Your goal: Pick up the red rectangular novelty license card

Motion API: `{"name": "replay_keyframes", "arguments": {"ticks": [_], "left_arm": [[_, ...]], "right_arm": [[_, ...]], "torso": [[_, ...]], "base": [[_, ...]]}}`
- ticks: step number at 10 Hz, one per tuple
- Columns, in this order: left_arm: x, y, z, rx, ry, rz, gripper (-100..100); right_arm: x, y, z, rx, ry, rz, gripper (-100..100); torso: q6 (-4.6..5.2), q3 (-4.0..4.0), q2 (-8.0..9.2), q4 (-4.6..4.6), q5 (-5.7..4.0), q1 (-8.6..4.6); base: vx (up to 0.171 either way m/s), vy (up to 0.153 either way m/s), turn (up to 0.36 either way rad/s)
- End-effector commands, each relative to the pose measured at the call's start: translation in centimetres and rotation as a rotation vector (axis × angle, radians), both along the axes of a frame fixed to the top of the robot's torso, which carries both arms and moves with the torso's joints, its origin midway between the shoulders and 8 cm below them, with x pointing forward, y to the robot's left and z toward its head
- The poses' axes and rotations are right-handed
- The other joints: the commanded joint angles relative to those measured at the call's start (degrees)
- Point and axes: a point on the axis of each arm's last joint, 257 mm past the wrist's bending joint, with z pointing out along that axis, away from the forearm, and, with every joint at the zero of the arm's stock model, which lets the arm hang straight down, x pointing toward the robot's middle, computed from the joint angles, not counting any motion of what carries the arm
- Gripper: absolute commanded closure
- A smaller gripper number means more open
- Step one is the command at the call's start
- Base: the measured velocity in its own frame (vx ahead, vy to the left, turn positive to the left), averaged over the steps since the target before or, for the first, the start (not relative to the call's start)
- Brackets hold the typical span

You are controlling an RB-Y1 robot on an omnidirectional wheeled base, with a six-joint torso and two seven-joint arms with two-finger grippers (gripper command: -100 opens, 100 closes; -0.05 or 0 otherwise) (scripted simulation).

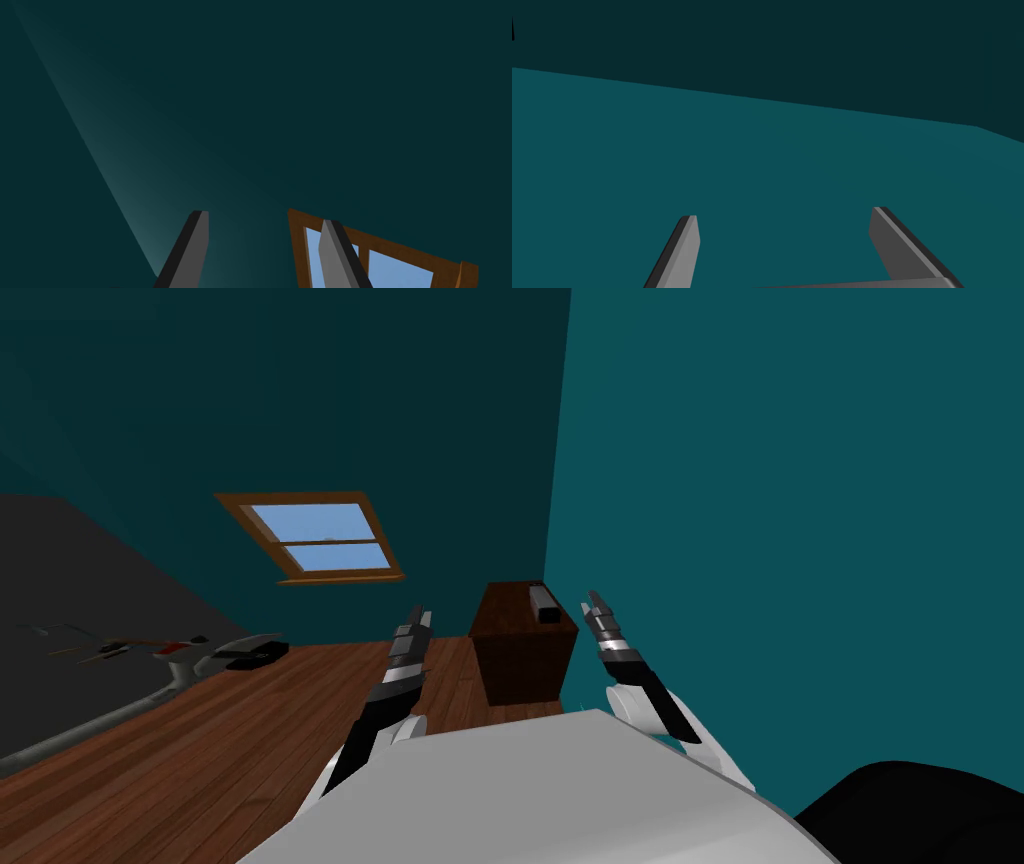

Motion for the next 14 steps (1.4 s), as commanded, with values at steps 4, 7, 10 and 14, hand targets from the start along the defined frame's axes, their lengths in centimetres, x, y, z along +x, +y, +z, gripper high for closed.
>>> {"name": "replay_keyframes", "arguments": {"ticks": [4,7,10,14], "left_arm": [[0.0,0.0,0.0,0.000,0.000,0.000,0],[0.0,0.0,0.0,0.000,0.000,0.000,0],[0.0,0.0,0.0,0.000,0.000,0.000,0],[0.0,0.0,0.0,0.000,0.000,0.000,0]], "right_arm": [[1.6,-2.2,-3.1,-0.045,0.143,-0.032,-100],[2.2,-3.4,-4.9,-0.066,0.221,-0.047,-100],[2.8,-4.7,-6.8,-0.087,0.310,-0.063,-100],[3.2,-6.1,-9.2,-0.107,0.417,-0.079,-100]], "torso": [[0.01,-0.07,-0.13,-0.03,-0.01,-0.06],[0.02,-0.08,-0.14,-0.03,-0.01,-0.06],[0.02,-0.09,-0.17,-0.03,-0.02,-0.08],[-0.03,-0.07,-0.13,-0.03,-0.01,-0.05]], "base": [[-0.054,0.016,0.123],[-0.050,0.018,0.112],[-0.039,0.016,0.113],[-0.044,0.017,0.119]]}}
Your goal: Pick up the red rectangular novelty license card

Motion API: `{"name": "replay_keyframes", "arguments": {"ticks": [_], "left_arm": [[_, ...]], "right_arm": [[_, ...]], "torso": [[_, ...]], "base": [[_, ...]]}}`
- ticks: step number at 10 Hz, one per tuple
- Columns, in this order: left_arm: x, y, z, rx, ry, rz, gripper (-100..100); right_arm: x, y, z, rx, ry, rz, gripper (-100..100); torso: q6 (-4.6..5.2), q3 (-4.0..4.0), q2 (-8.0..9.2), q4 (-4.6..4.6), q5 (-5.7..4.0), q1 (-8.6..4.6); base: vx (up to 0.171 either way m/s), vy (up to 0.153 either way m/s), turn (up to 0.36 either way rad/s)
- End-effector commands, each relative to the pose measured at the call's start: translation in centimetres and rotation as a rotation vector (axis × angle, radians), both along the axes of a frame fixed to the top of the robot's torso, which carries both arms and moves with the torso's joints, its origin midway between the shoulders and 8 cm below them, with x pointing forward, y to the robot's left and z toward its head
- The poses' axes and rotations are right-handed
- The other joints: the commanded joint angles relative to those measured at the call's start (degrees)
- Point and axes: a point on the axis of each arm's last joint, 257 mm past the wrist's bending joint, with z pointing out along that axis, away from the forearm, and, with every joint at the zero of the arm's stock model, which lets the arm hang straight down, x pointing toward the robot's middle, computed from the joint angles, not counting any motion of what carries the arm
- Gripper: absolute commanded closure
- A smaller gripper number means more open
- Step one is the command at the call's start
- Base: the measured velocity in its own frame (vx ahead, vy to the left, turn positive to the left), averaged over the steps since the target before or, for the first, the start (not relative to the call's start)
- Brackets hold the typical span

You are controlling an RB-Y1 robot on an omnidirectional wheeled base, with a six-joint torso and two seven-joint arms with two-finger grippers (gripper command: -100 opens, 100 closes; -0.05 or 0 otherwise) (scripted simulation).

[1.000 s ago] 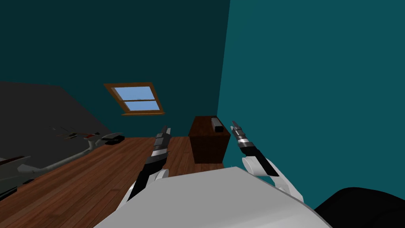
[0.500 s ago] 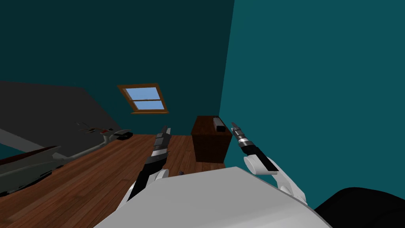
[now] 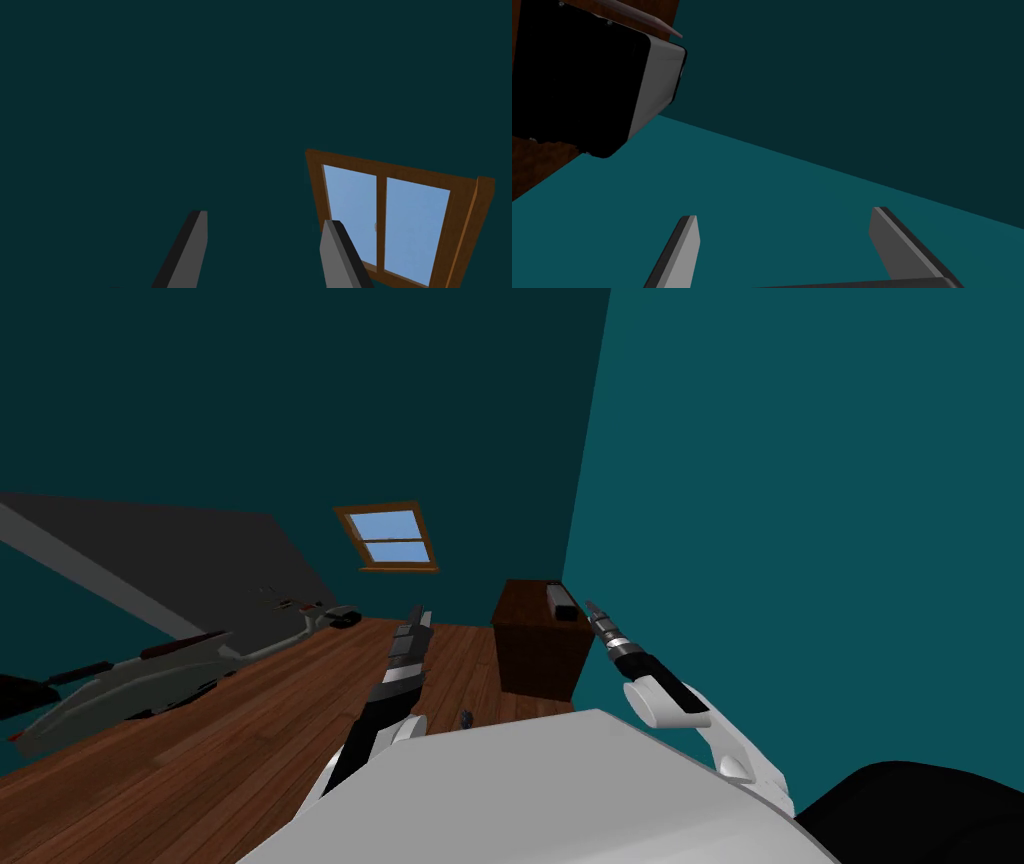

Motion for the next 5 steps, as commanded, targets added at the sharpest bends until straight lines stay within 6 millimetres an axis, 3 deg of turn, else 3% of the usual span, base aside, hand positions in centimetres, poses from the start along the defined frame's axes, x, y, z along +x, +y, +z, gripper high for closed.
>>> {"name": "replay_keyframes", "arguments": {"ticks": [1,5], "left_arm": [[0.0,0.0,0.0,0.000,0.000,0.000,0],[0.0,0.0,0.0,0.000,0.000,0.000,0]], "right_arm": [[0.2,-0.4,-1.0,0.000,0.044,-0.007,-100],[0.4,-3.0,-3.7,-0.047,0.179,-0.025,-100]], "torso": [[0.00,0.00,0.00,0.00,0.00,0.00],[0.02,-0.02,-0.04,-0.01,-0.01,-0.04]], "base": [[-0.023,0.016,-0.022],[-0.041,0.021,0.153]]}}
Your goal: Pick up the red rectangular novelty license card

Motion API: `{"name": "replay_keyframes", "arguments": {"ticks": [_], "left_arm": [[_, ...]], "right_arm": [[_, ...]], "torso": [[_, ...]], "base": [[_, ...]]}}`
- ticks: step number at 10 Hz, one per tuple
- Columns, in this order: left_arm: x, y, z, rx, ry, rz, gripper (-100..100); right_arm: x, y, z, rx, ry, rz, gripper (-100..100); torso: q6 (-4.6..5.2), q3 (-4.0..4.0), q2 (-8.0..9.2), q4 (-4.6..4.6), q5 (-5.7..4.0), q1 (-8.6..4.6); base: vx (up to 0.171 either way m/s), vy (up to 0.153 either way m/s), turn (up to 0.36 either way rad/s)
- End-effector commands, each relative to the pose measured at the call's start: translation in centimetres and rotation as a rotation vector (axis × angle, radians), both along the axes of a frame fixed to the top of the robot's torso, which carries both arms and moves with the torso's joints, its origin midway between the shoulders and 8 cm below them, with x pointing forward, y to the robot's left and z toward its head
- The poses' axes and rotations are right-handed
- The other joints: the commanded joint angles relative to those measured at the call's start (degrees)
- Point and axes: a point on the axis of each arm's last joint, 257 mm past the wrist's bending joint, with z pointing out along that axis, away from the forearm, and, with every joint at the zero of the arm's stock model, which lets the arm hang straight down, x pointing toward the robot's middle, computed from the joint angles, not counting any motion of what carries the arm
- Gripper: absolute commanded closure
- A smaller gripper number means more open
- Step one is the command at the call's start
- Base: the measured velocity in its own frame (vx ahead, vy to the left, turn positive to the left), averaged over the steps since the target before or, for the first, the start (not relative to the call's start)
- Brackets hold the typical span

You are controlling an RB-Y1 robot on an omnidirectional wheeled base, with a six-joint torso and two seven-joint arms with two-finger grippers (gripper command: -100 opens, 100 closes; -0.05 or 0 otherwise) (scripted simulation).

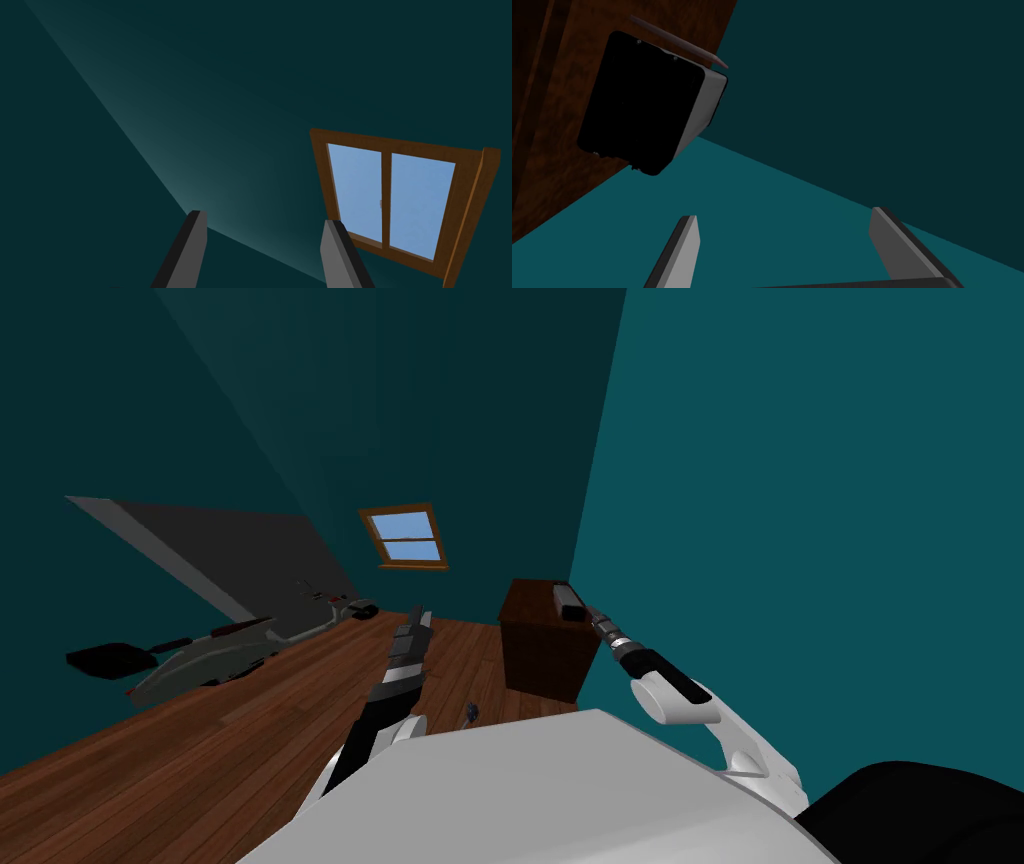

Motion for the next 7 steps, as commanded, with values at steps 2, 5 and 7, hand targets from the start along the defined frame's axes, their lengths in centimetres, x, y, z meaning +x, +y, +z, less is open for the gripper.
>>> {"name": "replay_keyframes", "arguments": {"ticks": [2,5,7], "left_arm": [[0.0,0.0,0.0,0.000,0.000,0.000,0],[0.0,0.0,0.0,0.000,0.000,0.000,0],[0.0,0.0,0.0,0.000,0.000,0.000,0]], "right_arm": [[0.0,-0.7,-1.8,-0.007,0.075,-0.010,-100],[-0.2,-2.1,-3.6,-0.027,0.167,-0.018,-100],[-0.5,-3.4,-4.6,-0.049,0.231,-0.021,-100]], "torso": [[0.04,0.00,0.00,0.00,-0.01,0.00],[0.04,-0.02,-0.05,-0.01,0.00,0.02],[-0.01,-0.04,-0.08,-0.01,0.00,0.01]], "base": [[-0.029,0.014,0.059],[-0.025,0.020,0.124],[-0.026,0.019,0.201]]}}
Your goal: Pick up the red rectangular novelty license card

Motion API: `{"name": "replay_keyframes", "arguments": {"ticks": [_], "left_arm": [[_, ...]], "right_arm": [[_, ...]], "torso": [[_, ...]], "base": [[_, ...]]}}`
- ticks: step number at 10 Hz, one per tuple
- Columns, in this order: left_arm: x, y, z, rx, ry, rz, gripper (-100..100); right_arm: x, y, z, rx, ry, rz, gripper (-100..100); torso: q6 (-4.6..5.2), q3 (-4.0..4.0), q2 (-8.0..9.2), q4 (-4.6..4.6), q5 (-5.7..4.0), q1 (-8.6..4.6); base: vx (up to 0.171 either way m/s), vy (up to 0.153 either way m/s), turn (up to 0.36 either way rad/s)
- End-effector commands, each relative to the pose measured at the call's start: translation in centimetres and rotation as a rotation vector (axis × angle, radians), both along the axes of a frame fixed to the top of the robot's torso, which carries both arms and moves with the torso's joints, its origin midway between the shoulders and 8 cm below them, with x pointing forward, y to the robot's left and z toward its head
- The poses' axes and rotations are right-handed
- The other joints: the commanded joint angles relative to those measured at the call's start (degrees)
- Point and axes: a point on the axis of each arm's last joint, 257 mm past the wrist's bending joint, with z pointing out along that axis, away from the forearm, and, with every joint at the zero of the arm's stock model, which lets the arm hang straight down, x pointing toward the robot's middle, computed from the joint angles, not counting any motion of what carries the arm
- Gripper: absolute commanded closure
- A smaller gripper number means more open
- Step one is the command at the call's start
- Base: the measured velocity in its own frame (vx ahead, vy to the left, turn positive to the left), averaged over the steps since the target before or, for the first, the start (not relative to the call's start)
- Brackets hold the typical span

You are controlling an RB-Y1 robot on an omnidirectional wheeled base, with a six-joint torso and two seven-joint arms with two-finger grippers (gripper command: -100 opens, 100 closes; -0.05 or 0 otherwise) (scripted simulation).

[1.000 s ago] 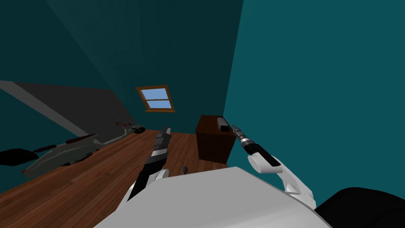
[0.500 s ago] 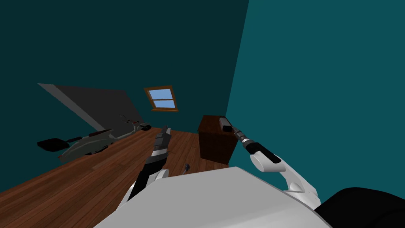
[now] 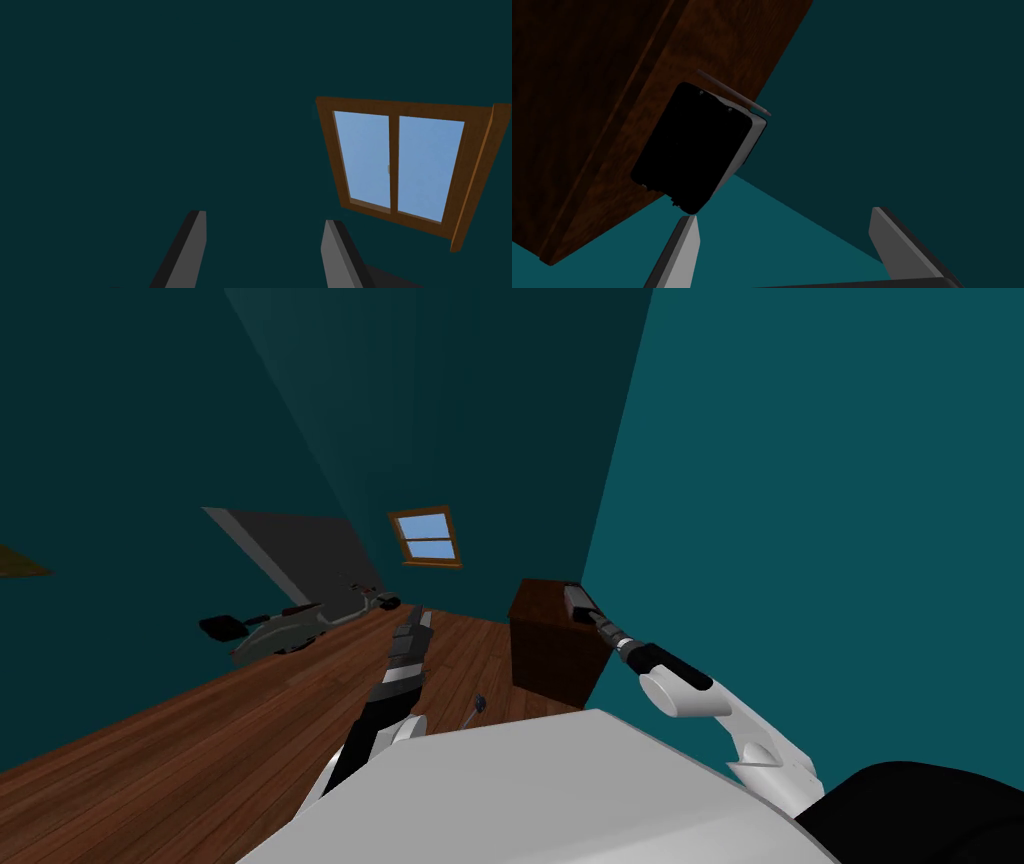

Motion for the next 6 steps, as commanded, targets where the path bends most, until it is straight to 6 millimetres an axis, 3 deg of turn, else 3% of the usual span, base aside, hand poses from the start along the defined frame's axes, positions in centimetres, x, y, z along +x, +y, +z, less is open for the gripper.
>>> {"name": "replay_keyframes", "arguments": {"ticks": [1,2,4,6], "left_arm": [[0.0,0.0,0.0,0.000,0.000,0.000,0],[0.0,0.0,0.0,0.000,0.000,0.000,0],[0.0,0.0,0.0,0.000,0.000,0.000,0],[0.0,0.0,0.0,0.000,0.000,0.000,0]], "right_arm": [[-0.3,-0.4,-1.4,0.001,0.054,-0.007,-100],[-0.4,-1.6,-1.6,-0.022,0.090,-0.004,-100],[-0.9,-1.7,-2.9,-0.015,0.146,-0.011,-100],[-1.3,-2.9,-3.7,-0.033,0.207,-0.009,-100]], "torso": [[0.00,0.00,0.00,0.00,0.00,0.00],[0.01,-0.01,-0.03,-0.01,-0.01,-0.03],[0.00,-0.02,-0.03,-0.01,0.00,-0.02],[-0.05,-0.03,-0.05,-0.01,0.00,-0.02]], "base": [[-0.011,0.011,-0.035],[-0.019,0.022,0.273],[-0.013,0.009,0.056],[-0.012,0.015,0.187]]}}
